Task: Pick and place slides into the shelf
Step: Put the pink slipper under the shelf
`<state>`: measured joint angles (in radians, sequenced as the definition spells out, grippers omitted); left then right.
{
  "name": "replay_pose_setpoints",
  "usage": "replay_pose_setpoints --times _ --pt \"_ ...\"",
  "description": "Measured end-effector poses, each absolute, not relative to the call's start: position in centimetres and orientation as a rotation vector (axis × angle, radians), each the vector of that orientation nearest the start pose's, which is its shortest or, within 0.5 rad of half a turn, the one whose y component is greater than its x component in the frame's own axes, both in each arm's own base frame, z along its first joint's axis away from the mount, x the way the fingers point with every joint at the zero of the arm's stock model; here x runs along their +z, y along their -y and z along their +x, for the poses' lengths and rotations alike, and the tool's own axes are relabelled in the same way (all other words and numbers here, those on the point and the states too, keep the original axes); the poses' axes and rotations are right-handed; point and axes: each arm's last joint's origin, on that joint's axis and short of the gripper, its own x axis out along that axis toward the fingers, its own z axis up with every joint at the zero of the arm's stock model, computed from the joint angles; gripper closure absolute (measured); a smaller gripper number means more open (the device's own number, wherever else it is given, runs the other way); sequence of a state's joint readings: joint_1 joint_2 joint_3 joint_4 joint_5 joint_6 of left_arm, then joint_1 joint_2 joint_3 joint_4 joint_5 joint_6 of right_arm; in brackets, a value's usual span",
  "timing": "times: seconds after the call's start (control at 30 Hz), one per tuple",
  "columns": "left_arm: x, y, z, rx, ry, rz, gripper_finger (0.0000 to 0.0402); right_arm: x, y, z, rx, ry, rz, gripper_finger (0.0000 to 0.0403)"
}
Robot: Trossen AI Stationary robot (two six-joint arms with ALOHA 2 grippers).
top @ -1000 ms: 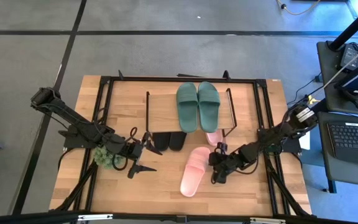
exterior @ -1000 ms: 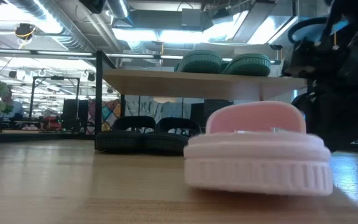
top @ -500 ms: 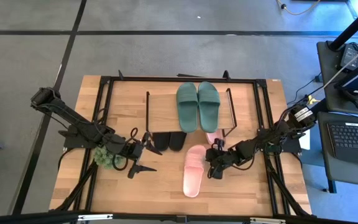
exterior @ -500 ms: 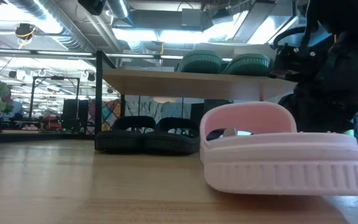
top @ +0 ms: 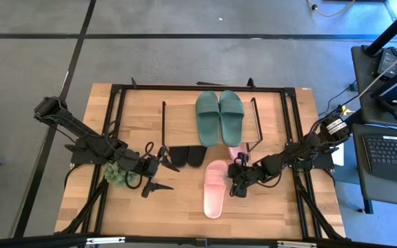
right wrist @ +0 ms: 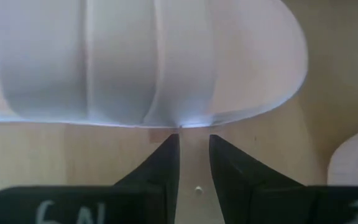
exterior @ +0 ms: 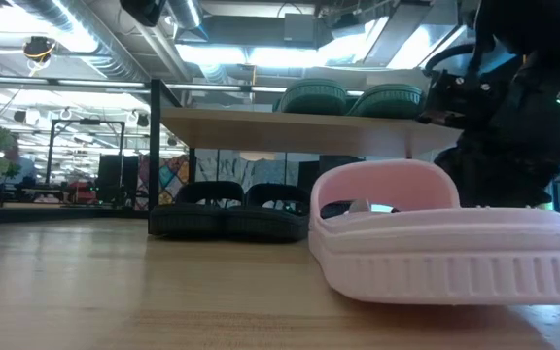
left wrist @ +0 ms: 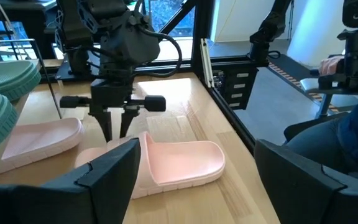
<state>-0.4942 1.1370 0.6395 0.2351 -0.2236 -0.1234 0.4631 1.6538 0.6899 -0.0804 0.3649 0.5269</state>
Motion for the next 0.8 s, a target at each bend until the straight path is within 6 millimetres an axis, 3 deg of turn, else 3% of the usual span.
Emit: replay_pose_setpoints --times 0.13,0.37,0.57,0.8 --pt "25.3 11.1 21.9 -0.253 -0.268 -0.028 0.0095 12.4 -11.7 25.0 -0.156 -0.948 0.114 0.0314" --pt "25.2 11.1 21.9 -0.251 -0.281 -0.027 0.0095 15.2 -13.4 23.8 0.011 -0.912 0.201 0.0314" --pt "25.2 11.1 21.9 -0.251 -0.281 -0.027 0.0095 18.6 -16.7 24.1 0.138 -0.860 0.151 0.0314" --pt "25.2 11.1 21.9 -0.251 -0.285 -0.026 0.0095 21.3 -21.6 26.2 0.151 -0.918 -0.064 0.0314"
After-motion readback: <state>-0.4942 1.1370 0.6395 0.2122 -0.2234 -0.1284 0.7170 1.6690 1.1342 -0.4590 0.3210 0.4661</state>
